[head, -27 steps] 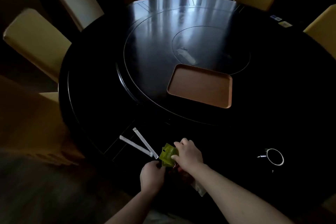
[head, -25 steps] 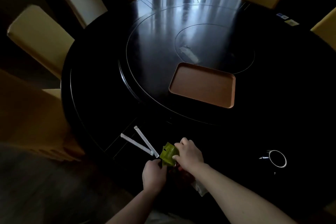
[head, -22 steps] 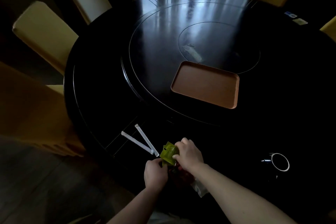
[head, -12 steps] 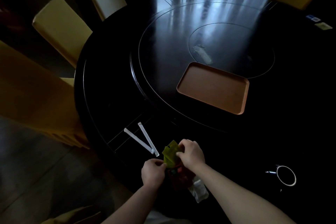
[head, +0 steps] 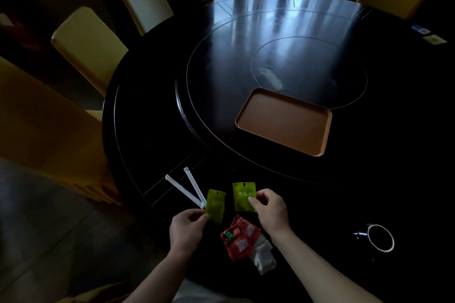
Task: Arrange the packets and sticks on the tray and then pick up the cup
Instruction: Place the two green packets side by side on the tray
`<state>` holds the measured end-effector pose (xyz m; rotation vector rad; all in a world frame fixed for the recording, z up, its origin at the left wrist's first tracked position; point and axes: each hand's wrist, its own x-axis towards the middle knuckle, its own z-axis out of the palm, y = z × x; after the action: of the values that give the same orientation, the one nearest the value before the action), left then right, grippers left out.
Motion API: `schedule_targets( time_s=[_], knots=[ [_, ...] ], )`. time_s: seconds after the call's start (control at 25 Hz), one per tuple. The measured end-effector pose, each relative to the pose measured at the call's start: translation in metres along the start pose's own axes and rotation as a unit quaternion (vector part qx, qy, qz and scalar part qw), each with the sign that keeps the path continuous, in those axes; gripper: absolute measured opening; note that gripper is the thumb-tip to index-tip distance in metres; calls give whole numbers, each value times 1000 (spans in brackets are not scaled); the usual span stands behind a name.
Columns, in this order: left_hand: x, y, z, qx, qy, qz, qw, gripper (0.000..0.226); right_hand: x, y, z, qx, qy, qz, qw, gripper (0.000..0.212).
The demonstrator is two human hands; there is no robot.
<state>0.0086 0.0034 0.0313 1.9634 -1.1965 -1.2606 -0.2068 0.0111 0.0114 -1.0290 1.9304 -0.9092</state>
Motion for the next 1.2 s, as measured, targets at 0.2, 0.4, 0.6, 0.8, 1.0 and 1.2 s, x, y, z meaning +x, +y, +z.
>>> schedule_targets(
  time_s=[0.2,0.4,0.6,0.8,1.0,1.2],
  knots=[
    [21,31,-12,-4,-33,80,996,6,4,-11,-5,44,50,12,998,14],
    [63,70,-20,-30,-108,121,986,5,11,-34,6,96,139,54,984,13],
    [100,94,-14,-36,-176,134,975,6,21,-68,3,85,223,71,968,15],
    [128,133,11,19,-152,228,961,3,57,-79,-38,26,265,72,961,16],
    [154,189,55,93,-76,334,935,7,114,-96,-86,-168,272,-15,948,15],
    [183,231,107,283,-29,530,799,18,169,-81,-111,-394,209,-87,891,13]
  ],
)
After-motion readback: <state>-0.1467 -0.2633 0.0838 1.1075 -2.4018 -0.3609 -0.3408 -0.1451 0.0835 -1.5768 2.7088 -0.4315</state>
